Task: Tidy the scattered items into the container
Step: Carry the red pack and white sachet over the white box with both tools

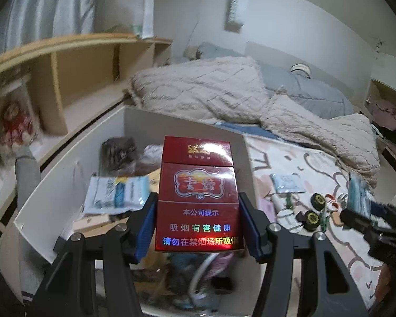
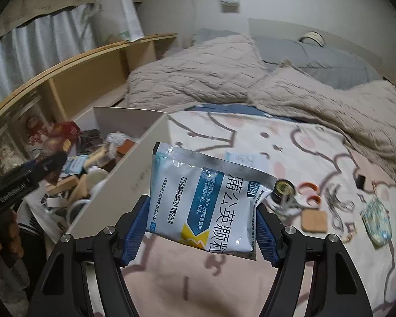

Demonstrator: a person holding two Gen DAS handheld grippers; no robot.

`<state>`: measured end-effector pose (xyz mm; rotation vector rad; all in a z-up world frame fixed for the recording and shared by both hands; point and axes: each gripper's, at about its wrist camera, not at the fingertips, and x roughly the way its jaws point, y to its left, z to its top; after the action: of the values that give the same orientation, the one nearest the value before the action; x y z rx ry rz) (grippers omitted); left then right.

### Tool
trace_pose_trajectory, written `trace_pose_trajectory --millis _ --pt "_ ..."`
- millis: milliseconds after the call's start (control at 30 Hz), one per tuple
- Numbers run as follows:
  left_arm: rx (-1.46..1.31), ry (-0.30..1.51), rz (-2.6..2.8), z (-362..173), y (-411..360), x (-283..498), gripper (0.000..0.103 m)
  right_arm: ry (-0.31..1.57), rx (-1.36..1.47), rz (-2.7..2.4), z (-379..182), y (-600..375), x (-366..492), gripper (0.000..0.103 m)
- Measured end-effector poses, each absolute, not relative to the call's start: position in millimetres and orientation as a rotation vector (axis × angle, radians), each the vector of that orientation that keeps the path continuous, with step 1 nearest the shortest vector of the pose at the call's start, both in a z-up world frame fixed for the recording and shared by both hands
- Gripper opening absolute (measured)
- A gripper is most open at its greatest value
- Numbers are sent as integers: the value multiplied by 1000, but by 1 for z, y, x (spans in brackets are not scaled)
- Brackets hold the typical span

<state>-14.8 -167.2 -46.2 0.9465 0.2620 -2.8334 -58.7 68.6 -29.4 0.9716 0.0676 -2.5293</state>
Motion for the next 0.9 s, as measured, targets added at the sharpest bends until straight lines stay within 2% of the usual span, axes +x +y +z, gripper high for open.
trace_pose_trajectory --millis 433,467,500,567,900 --pt "1151 200 -2760 -78 -178 -20 59 99 971 -2399 -11 -5 -73 74" --pt "1151 196 -2758 -79 -178 -19 62 100 977 -2389 -10 -11 -76 74" --pt "1151 195 -2756 -80 -178 -19 70 106 983 -2383 -8 -18 -80 74" --pt "1143 194 -2754 -80 -179 -18 77 119 993 -2371 -6 -29 -87 74" --pt "1092 233 -2792 -67 -186 0 77 141 1131 -2334 -15 -78 -137 74"
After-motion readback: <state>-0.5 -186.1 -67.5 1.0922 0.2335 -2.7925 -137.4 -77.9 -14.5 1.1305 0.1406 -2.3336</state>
